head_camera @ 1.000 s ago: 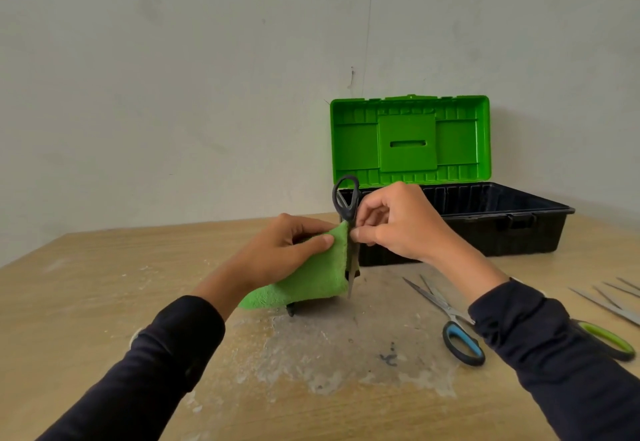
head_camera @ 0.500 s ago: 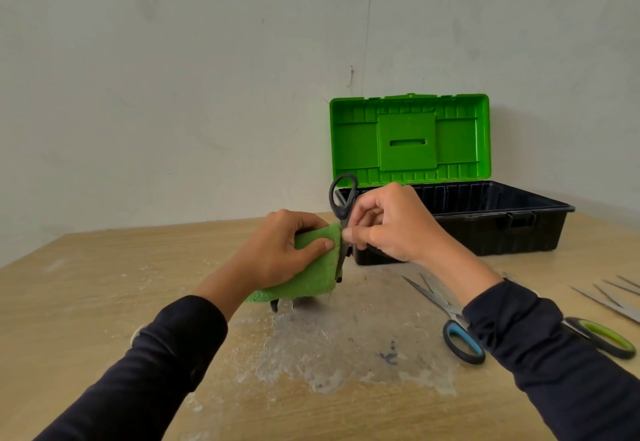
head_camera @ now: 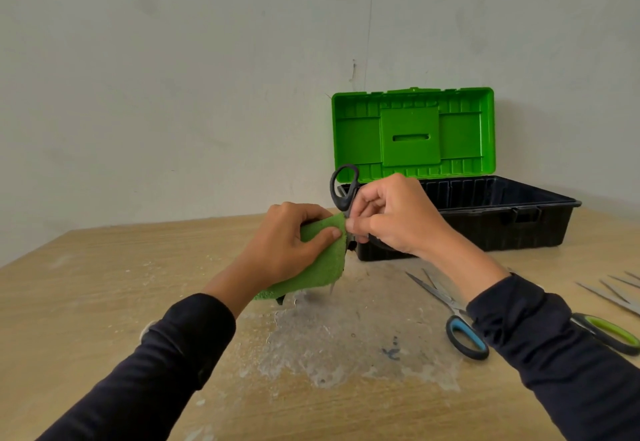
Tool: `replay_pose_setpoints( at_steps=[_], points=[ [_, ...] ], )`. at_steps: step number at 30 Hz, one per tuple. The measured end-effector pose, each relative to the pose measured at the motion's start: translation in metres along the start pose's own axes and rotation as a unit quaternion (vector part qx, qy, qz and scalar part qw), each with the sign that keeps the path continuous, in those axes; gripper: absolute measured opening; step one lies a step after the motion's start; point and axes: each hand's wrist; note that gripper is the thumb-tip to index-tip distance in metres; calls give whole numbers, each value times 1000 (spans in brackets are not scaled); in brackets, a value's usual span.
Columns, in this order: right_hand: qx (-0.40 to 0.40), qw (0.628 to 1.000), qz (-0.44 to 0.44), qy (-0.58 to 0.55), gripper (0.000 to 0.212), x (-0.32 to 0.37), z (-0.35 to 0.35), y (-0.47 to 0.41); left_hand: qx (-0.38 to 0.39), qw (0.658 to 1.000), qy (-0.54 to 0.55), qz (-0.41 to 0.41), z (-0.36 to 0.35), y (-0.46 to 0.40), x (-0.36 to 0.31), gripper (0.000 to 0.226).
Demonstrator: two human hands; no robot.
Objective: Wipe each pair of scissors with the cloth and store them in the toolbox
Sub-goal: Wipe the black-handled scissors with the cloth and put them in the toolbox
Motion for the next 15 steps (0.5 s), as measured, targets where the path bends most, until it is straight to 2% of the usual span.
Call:
replay_pose_setpoints(
  at_steps=[5,10,15],
  points=[
    [-13,1000,1,12,16,0,7,-1,5,999,18,30,3,-2,8,16],
    [-9,999,8,45,23,0,-2,0,4,1000,11,7,-4,-1,1,17],
    [8,1000,-8,15,16,-1,2,0,19,1000,18,10,0,-1,4,17]
  ],
)
Point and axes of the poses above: each hand's wrist, its own y-axis away from the middle knuckle, its own z-axis out of the back of the hand, x = y × z, and after that the axes turned 12 degrees about -y, right-handed
